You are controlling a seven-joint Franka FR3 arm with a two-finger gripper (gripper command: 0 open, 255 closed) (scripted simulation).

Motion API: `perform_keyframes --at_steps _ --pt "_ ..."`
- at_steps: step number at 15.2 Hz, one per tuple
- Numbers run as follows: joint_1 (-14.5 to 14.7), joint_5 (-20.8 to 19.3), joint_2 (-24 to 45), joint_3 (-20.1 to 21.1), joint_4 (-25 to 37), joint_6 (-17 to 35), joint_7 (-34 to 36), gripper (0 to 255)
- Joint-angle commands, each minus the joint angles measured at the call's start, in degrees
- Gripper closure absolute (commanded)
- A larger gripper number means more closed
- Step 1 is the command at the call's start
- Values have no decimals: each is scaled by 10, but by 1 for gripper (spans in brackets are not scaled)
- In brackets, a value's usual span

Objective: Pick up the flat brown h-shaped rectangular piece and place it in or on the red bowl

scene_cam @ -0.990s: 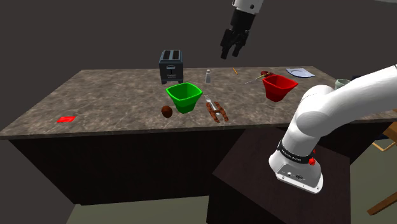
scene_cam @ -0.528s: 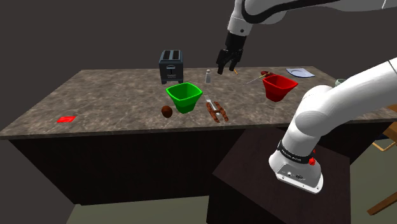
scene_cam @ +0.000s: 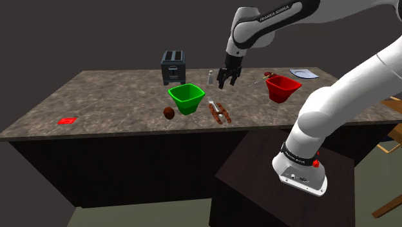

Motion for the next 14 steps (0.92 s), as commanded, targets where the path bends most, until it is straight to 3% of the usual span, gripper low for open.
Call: perform_keyframes --at_steps 1,8,14 --pt "-3 1 36 -8 -9 38 -7 0" --pt "-12 21 175 -42 -9 148 -43 0" --pt "-18 75 310 -62 18 229 -97 0"
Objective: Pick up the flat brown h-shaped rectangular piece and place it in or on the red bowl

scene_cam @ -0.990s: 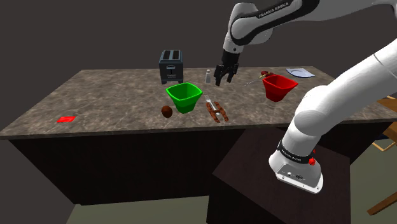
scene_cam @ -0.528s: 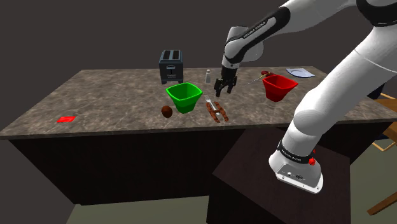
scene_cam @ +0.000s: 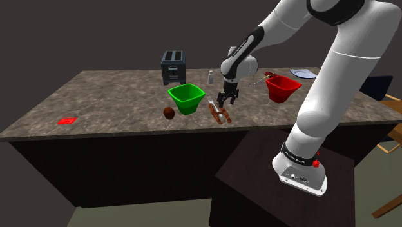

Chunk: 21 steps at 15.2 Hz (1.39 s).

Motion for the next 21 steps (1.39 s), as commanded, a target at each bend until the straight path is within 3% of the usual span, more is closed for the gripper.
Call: perform_keyframes --at_steps 1,8,16,17,21 --pt "-1 13 26 -1 4 17 -10 0" --pt "-2 66 89 15 4 76 -48 0" --pt "-3 66 89 15 4 76 -48 0" --pt "-3 66 89 15 4 76 -48 255" --pt "-3 65 89 15 4 76 -47 255"
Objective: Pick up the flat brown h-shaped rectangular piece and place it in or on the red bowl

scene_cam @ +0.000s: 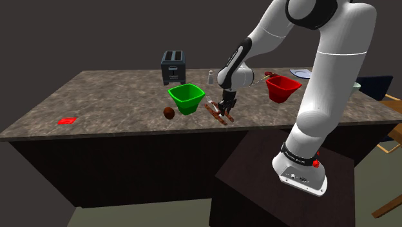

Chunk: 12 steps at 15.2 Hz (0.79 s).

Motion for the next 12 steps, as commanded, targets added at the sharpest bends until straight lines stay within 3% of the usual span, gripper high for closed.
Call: perform_keyframes --at_steps 1,5,12 --pt "0 0 1 0 0 0 0 255" --pt "0 0 1 0 0 0 0 255" --pt "6 -49 -59 -14 -3 -53 40 255"
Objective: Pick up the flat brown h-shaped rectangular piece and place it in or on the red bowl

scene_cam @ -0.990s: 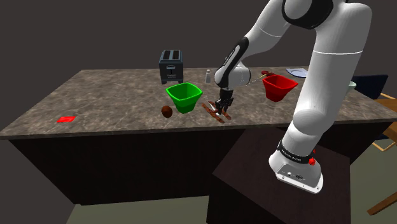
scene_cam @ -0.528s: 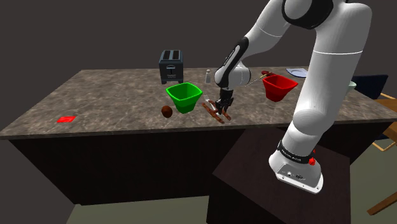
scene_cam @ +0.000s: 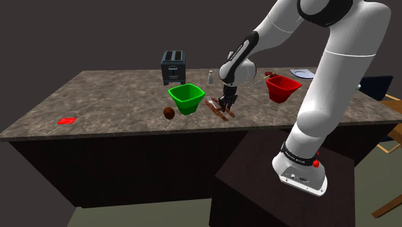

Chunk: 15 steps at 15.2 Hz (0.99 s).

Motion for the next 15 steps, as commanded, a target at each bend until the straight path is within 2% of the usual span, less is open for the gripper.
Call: perform_keyframes --at_steps 1,15 --pt "1 -13 -16 -2 2 -17 11 255" --pt "-6 -74 -117 -4 23 -132 63 255"
